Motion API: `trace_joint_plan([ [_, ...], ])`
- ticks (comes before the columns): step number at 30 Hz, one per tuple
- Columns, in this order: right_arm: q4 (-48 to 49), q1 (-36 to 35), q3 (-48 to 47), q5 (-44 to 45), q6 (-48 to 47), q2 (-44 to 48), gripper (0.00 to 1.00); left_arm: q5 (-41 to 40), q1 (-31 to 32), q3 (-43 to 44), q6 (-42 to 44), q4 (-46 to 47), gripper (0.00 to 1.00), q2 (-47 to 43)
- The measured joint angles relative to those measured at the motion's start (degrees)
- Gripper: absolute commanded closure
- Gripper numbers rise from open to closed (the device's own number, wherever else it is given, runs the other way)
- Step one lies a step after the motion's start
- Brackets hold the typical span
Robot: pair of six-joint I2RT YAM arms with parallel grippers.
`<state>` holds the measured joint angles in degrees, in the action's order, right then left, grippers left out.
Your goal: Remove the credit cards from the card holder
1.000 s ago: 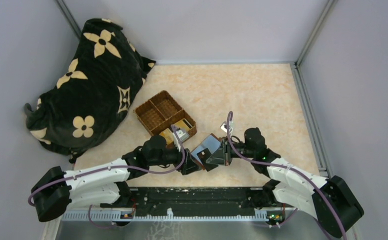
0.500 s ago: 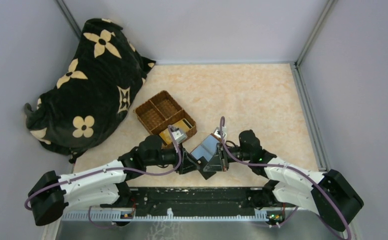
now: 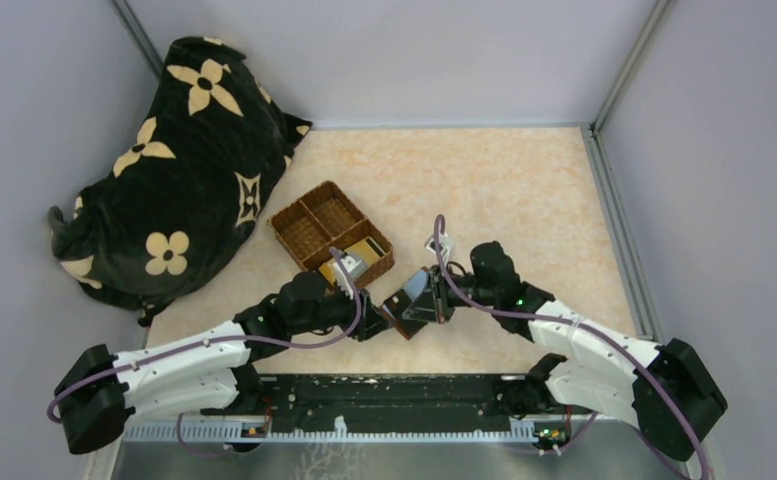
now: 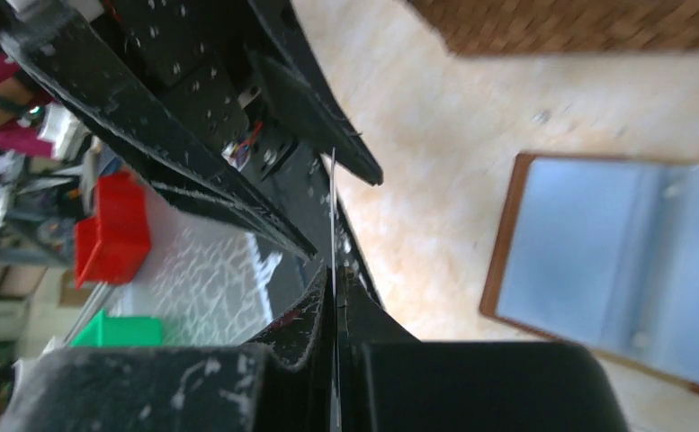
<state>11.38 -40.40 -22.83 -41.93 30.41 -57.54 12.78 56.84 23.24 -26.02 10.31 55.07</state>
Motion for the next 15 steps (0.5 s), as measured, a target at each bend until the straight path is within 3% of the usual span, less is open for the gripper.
trace_joint_plan([
  [6, -12.8, -0.2, -15.4, 10.1, -5.8, -5.4, 1.00, -11.7, 0.0, 0.0, -3.0, -6.6, 0.48, -7.6],
  [15, -30.3, -4.9, -44.7, 25.7, -12.3, -30.3, 1.00, -25.5, 0.0, 0.7, -8.0, -20.0, 0.53, -20.3],
])
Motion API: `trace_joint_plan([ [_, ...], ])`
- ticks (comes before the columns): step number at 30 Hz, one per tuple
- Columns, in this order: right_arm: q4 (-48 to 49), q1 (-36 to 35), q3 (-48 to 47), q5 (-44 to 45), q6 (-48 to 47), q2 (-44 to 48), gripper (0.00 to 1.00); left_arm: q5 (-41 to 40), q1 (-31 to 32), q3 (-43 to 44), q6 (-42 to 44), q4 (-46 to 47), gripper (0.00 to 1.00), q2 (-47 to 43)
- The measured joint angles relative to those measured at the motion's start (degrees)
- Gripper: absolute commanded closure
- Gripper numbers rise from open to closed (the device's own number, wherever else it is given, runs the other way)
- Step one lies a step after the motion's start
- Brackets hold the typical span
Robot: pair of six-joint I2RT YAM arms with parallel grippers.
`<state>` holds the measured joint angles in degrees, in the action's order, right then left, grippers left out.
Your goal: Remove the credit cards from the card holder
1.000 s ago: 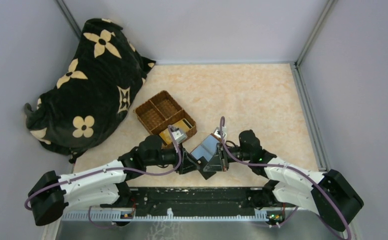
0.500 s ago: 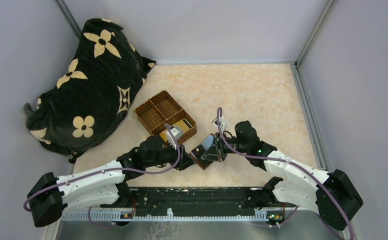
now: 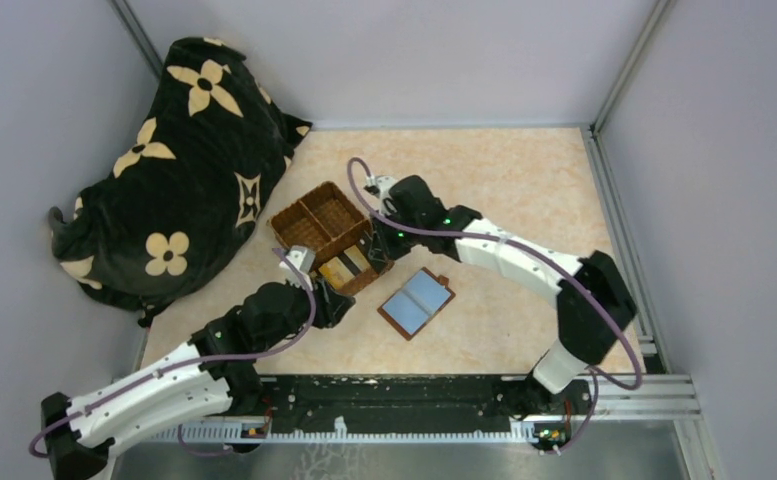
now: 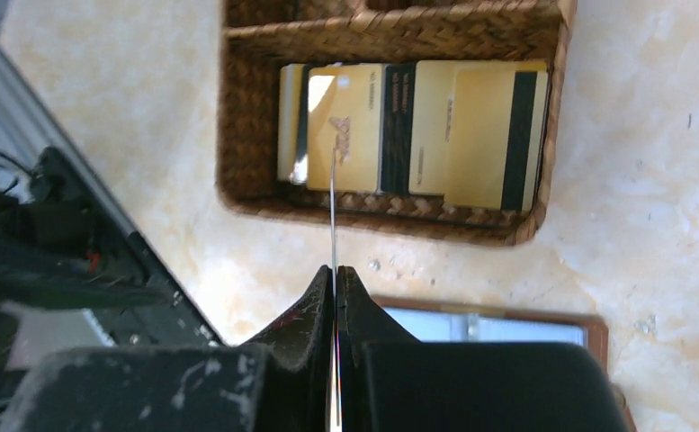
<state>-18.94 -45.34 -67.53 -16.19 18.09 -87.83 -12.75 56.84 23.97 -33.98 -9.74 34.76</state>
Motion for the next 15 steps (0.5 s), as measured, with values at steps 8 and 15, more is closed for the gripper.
trace_joint_plan([
  [8, -8.8, -4.1, -17.9, 8.3, -2.5, -17.5, 1.00, -13.9, -0.1, 2.6, -9.4, -17.7, 0.53, -12.2],
  [15, -12.4, -5.6, -26.1, 11.0, -4.0, -24.1, 1.00, -18.7, -0.1, 2.6, -13.4, -24.7, 0.48, -21.2],
])
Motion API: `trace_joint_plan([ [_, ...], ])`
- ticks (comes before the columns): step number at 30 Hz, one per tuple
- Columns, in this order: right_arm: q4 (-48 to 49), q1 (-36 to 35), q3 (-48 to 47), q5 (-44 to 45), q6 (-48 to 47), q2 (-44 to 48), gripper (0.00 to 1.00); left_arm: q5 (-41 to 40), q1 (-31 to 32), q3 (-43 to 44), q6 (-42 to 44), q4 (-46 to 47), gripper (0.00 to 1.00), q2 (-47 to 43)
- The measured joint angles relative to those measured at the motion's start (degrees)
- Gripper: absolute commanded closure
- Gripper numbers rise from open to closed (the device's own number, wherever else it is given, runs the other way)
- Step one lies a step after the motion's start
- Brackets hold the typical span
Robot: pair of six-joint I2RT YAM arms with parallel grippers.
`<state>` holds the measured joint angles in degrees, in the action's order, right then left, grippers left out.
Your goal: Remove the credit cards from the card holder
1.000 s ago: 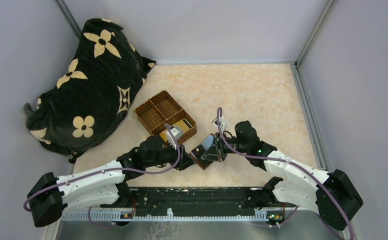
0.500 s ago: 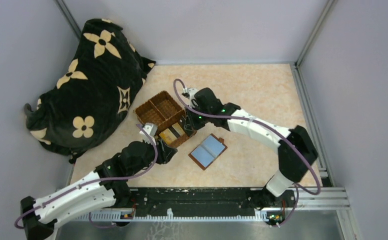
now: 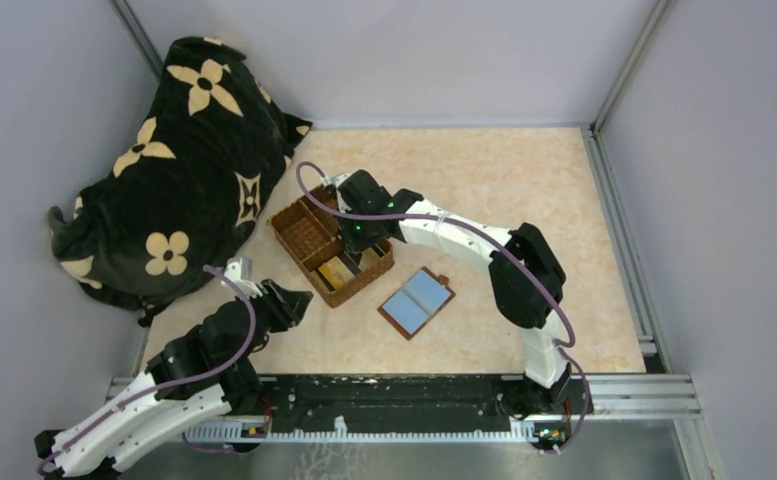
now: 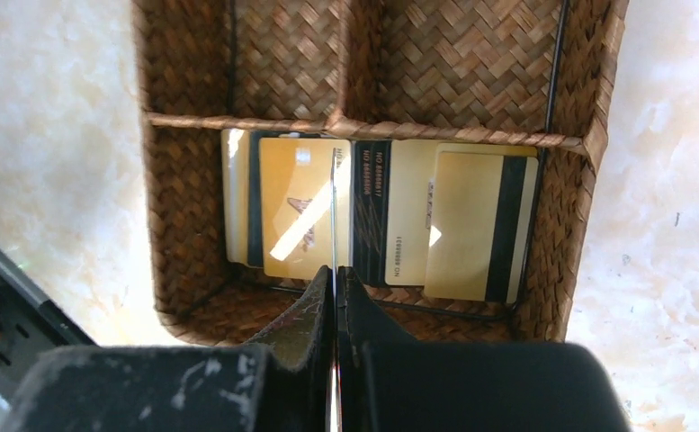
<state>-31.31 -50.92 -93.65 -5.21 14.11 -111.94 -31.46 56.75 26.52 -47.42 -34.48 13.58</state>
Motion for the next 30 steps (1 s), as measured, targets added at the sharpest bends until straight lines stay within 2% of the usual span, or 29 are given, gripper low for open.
trace_joint_plan([
  [7, -2.0, -0.1, -0.6, 3.0, -0.9, -3.0, 1.00, -1.2, 0.0, 0.0, -2.1, -3.3, 0.45, -0.1],
  [24, -2.6, -2.6, -3.9, 8.9, -1.7, -9.9, 0.99, -1.5, 0.0, 0.0, -2.5, -4.5, 0.39, 0.5],
  [28, -2.8, -3.7, -4.0, 9.7, -1.7, -9.9, 0.80, -1.5, 0.0, 0.0, -2.5, -4.5, 0.39, 1.0],
  [30, -2.8, -4.1, -4.0, 10.1, -1.6, -9.9, 0.75, -1.4, 0.0, 0.0, -2.5, -4.3, 0.38, 1.3],
])
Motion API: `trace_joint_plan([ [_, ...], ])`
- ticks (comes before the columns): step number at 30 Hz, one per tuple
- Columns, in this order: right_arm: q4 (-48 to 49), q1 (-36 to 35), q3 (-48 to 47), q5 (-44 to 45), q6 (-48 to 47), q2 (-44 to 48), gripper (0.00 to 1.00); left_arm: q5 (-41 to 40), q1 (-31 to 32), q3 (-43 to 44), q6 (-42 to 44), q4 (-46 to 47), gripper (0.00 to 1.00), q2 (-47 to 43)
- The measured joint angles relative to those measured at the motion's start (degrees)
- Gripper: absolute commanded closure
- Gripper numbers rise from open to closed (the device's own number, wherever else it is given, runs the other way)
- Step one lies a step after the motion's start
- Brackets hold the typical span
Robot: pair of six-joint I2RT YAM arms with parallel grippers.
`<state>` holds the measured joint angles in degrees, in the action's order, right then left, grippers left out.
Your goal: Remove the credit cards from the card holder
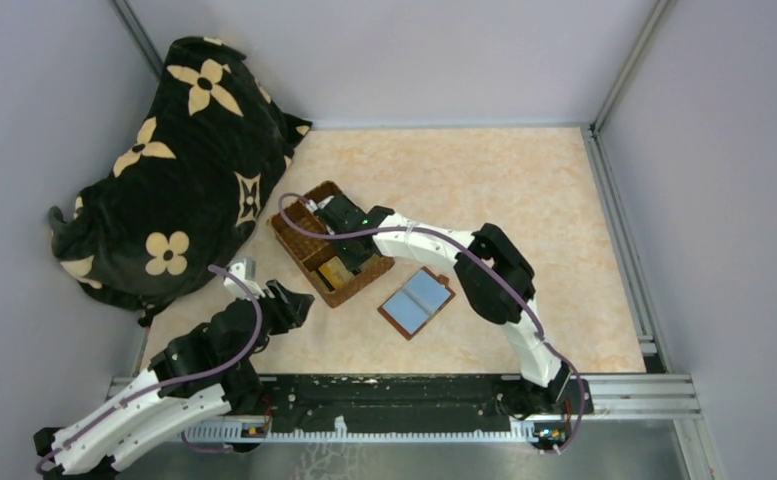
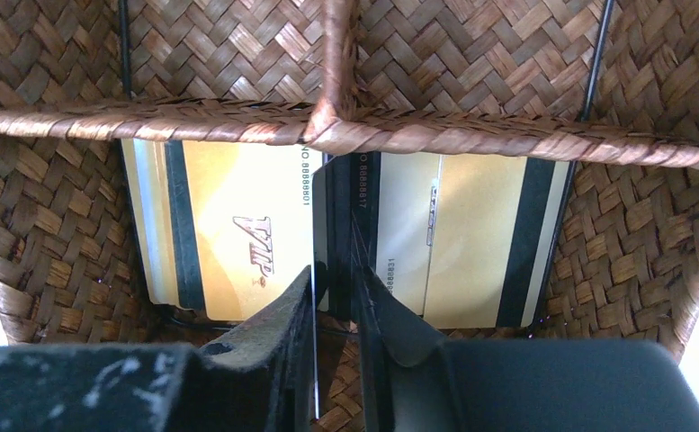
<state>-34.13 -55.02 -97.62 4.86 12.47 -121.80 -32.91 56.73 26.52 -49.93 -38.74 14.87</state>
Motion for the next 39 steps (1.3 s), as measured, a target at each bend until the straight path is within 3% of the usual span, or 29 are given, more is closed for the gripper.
trace_joint_plan([
  [14, 0.3, -2.3, 1.7, 0.3, 0.2, 1.6, 0.69, 1.2, 0.0, -0.8, 0.1, 2.4, 0.36, 1.5],
  [23, 3.6, -2.7, 7.8, -1.3, 1.2, 13.6, 0.65, 2.5, 0.0, -1.7, 0.9, 5.5, 0.33, 4.9],
  [26, 5.2, -2.7, 9.2, 0.1, 1.7, 18.1, 0.66, 3.5, 0.0, -2.4, 1.9, 7.6, 0.49, 6.0],
  [31, 8.3, -1.0, 17.7, 1.8, 3.1, 25.6, 0.93, 8.7, 0.0, -4.1, 5.0, 15.3, 0.98, 9.4],
  [33, 8.7, 0.9, 23.1, 2.1, 3.8, 28.2, 1.00, 12.3, 0.0, -5.3, 6.7, 20.2, 1.00, 12.8],
  [39, 8.6, 7.2, 34.9, 4.3, 5.2, 32.7, 1.00, 23.0, 0.0, -6.7, 9.1, 33.2, 1.00, 25.5],
])
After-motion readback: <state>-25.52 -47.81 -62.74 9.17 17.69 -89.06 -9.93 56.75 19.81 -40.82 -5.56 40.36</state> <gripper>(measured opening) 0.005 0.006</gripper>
